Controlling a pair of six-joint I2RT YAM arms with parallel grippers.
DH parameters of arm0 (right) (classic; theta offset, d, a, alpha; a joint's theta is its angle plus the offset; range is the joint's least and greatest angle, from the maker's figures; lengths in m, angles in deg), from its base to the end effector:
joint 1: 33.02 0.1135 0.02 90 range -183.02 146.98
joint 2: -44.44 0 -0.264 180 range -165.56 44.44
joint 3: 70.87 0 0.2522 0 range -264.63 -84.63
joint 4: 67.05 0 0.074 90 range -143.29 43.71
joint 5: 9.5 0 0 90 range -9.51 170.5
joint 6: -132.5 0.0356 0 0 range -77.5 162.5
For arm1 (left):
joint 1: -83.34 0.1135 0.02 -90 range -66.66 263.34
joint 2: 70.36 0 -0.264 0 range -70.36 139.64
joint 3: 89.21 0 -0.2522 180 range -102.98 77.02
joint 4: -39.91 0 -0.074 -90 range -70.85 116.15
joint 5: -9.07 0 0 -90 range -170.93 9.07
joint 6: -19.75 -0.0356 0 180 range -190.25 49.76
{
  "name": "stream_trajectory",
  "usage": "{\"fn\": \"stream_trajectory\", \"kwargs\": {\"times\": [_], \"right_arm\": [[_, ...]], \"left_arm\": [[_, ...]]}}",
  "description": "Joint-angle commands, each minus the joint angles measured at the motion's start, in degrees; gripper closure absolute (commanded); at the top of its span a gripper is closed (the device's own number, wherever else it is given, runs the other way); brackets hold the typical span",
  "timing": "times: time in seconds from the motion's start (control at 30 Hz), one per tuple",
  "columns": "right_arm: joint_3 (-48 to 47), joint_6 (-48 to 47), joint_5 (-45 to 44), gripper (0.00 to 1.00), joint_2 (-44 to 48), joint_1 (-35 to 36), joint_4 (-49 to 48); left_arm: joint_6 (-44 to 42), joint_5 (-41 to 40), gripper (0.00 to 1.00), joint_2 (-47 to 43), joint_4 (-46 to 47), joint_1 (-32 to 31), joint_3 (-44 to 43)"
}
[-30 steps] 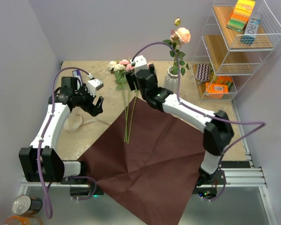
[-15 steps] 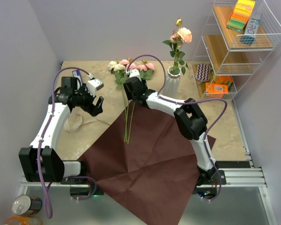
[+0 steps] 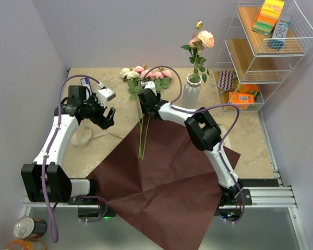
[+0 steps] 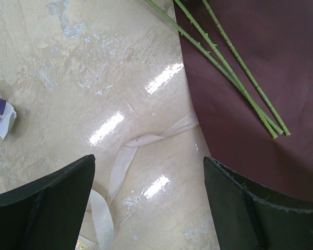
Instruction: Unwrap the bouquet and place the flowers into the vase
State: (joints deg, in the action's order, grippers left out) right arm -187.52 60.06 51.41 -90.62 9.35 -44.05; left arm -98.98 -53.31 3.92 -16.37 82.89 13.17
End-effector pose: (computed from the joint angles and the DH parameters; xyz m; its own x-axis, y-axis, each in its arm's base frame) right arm 0.3995 0.3410 0.1508 -0.5623 -0.1561 -0.8121 -0.1572 0.9843 -0.0803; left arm 0.2637 -0.0186 0.2981 -0.5621 0.4303 -0.7063 0.6347 0.7720 -0.0347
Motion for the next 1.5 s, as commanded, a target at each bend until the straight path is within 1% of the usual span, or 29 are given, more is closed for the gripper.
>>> {"fn": "stream_trajectory", "kwargs": {"times": [0.0, 0.1, 0.13, 0.2, 0.23, 0.33, 0.4, 0.5, 0.6, 0.67, 0.8, 0.9, 0.97, 1.03, 1.07, 1.1, 1.13, 1.17, 1.2, 1.23, 1.27, 1.33, 1.37, 1.47], "right_arm": [[-2.84, 1.42, -0.36, 0.37, -0.28, -0.01, 0.87], [-2.84, 2.03, 0.43, 0.45, -0.64, -0.10, 0.61], [-2.93, 2.30, 0.69, 0.52, -0.99, -0.09, 0.61], [-3.71, 3.00, 1.48, 0.60, -1.43, -0.27, 1.05], [-3.89, 3.18, 1.57, 0.67, -1.78, -0.27, 1.40], [-3.37, 3.88, 2.19, 0.75, -1.69, -0.53, 1.05], [-0.83, 4.15, 3.23, 0.77, -0.20, -0.97, -0.52], [-0.20, 4.85, 2.37, 0.90, 1.91, -1.59, -0.98], [0.14, 3.97, 0.35, 1.00, 5.50, -1.68, -0.62], [1.80, 3.45, -0.98, 1.00, 7.96, -1.59, -1.49], [5.50, 3.18, -2.47, 1.00, 17.26, -1.59, -4.75], [7.17, 2.31, -2.56, 1.00, 22.63, -1.07, -6.06], [8.84, -0.23, -1.17, 1.00, 25.28, -0.62, -7.82], [10.60, -2.78, 1.47, 1.00, 29.74, -0.18, -12.99], [12.96, -5.67, 2.53, 1.00, 31.69, 0.08, -15.36], [14.11, -7.09, 4.71, 1.00, 33.45, -0.01, -20.43], [15.17, -8.50, 5.43, 1.00, 37.03, 0.08, -23.01], [16.66, -11.55, 6.22, 1.00, 38.63, 0.08, -25.47], [17.28, -13.24, 7.36, 1.00, 40.04, -0.01, -30.54], [17.55, -14.82, 7.72, 1.00, 41.71, 0.08, -32.68], [16.42, -17.27, 7.72, 1.00, 43.47, 0.08, -34.01], [13.52, -21.85, 6.94, 1.00, 44.10, -0.01, -35.07], [10.03, -25.44, 6.76, 1.00, 44.01, -0.09, -34.90], [6.22, -30.64, 6.40, 1.00, 44.10, -1.66, -37.53]], "left_arm": [[-0.80, -0.02, 0.12, -1.51, 2.01, 0.10, -1.09], [-0.63, 0.33, 0.13, -1.86, 1.83, 0.10, -1.27], [-0.80, 0.51, 0.13, -1.86, 1.74, 0.10, -1.27], [-0.62, 0.60, 0.13, -2.21, 1.65, 0.10, -1.53], [-0.80, 0.60, 0.13, -2.21, 1.57, 0.10, -1.71], [-0.89, 0.07, 0.13, -2.47, 0.86, 0.10, -2.41], [-0.98, -0.63, 0.13, -3.00, 0.95, 0.10, -2.33], [-1.15, -1.16, 0.13, -3.96, 0.25, 0.01, -2.59], [-1.50, -1.60, 0.13, -4.93, -0.19, 0.10, -2.77], [-1.50, -1.60, 0.13, -5.20, -0.63, 0.10, -2.94], [-1.50, -0.63, 0.13, -5.55, -1.60, 0.10, -3.29], [-1.24, -0.63, 0.13, -5.55, -1.95, 0.10, -3.82], [-1.06, -0.20, 0.13, -5.46, -2.21, 0.10, -4.26], [-1.15, -0.02, 0.13, -5.38, -2.65, 0.10, -4.52], [-1.24, -0.19, 0.13, -5.29, -3.00, 0.10, -4.70], [-1.59, -0.28, 0.13, -5.29, -3.09, 0.10, -4.70], [-1.77, -0.37, 0.13, -5.20, -3.35, 0.10, -4.79], [-2.03, 0.06, 0.13, -5.02, -4.31, 0.10, -4.87], [-2.47, 0.33, 0.13, -4.94, -4.76, 0.18, -4.96], [-2.56, 0.51, 0.13, -4.85, -4.94, 0.18, -4.96], [-2.65, 0.68, 0.13, -4.85, -5.20, 0.18, -4.96], [-2.56, 0.95, 0.13, -4.85, -5.11, 0.10, -4.96], [-2.56, 1.12, 0.13, -4.76, -5.11, 0.18, -5.05], [-3.08, 2.00, 0.13, -4.23, -5.73, 0.18, -6.36]]}}
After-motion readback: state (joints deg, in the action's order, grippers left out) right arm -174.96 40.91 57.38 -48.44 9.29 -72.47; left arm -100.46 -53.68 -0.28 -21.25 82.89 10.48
